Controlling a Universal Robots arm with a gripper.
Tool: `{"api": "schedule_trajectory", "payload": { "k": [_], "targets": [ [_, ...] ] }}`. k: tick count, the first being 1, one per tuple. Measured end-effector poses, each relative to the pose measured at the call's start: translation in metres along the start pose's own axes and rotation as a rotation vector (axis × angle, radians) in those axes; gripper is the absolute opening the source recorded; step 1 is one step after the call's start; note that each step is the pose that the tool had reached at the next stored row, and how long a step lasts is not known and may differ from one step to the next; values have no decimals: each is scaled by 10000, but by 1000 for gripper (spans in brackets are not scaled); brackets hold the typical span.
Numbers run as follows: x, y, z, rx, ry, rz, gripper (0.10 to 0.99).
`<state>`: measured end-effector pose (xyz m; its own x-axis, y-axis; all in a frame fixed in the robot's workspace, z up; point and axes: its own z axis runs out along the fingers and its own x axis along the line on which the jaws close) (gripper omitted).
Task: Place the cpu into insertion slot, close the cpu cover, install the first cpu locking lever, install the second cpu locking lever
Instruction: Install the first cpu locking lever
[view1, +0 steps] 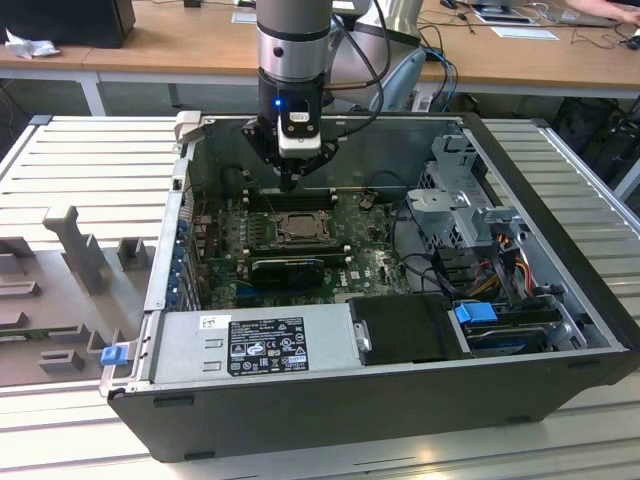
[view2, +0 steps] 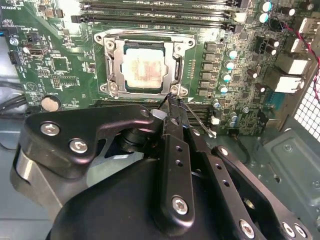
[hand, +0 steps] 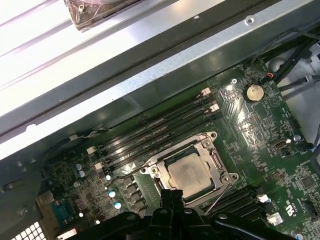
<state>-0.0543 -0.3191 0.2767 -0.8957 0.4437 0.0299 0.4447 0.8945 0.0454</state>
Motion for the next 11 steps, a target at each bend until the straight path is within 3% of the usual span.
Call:
{"api": "schedule_trajectory", "payload": {
  "k": [6, 11],
  "targets": [
    [0, 0, -1, 36, 52, -1172, 106],
    [0, -1, -1, 53, 76, -1789, 106]
  ]
}}
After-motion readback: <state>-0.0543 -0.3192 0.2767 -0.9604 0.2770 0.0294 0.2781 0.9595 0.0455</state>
